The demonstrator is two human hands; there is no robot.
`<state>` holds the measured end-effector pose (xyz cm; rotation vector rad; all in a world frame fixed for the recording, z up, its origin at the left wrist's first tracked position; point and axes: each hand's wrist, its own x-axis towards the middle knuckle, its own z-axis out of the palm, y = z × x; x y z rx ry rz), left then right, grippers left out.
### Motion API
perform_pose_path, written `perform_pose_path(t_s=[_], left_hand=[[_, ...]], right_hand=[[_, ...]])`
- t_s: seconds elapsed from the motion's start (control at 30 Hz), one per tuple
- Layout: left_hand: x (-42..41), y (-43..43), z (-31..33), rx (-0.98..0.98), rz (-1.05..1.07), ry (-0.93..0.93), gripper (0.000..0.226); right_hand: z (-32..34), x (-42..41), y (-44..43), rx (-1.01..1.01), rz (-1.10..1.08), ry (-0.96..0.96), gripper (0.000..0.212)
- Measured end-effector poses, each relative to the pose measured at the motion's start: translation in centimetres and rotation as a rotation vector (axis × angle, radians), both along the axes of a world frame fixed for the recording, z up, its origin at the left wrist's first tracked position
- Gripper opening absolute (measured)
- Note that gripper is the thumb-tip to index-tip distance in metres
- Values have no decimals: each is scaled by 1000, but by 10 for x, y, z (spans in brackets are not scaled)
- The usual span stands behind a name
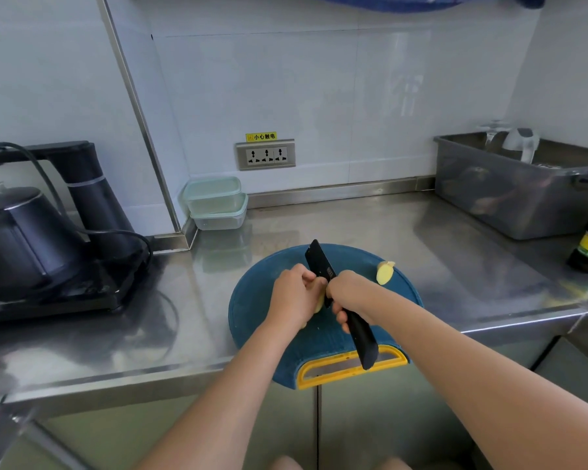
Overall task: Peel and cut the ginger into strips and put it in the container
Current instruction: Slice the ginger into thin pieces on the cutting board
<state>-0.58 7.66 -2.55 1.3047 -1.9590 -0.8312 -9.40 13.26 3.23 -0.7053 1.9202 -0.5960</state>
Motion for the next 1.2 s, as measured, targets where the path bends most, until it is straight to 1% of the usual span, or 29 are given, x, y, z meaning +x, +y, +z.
perform_pose_path(t_s=[0.13,0.27,0.37,0.4,0.5,0.53,0.63,0.67,0.77,0.83,0.93,1.03,1.1,1.2], left_hand=[[1,-1,1,48,17,45,16],[4,1,2,17,8,40,20],[6,0,3,-13,14,8,22],[7,0,3,-20,14,5,22],[8,3,6,-31,8,10,21],[9,3,7,-31,9,14,20],[9,6,10,-31,29,1,18],[9,6,11,-25,37,-8,18],[10,3,13,-13,20,-53,20],[14,3,13,-38,-43,-112,26],[21,5,10,-37,-153,-171,46],[26,3,6,-26,-182,-182,58],[28,2,7,-23,-187,-158,57],[31,4,7,-62,-144,-121,42]], right_hand=[[-2,3,-6,-27,-46,-31,34],[-8,-2,5,-22,-63,-89,34],[-12,-5,17,-7,-38,-66,31],[-13,-6,23,-35,-25,-47,30],[-16,-6,32,-211,44,-5,27],[-15,-6,33,-215,49,2,26],[-10,-13,33,-62,5,13,26],[-9,-17,34,-48,1,10,25],[-8,-26,37,-91,13,-29,21],[-9,-31,39,-127,1,-58,21],[-10,-36,40,-175,-24,-85,19],[-13,-33,39,-228,-36,-82,16],[-14,-28,39,-293,-30,-56,16],[-16,-22,37,-386,11,30,11]])
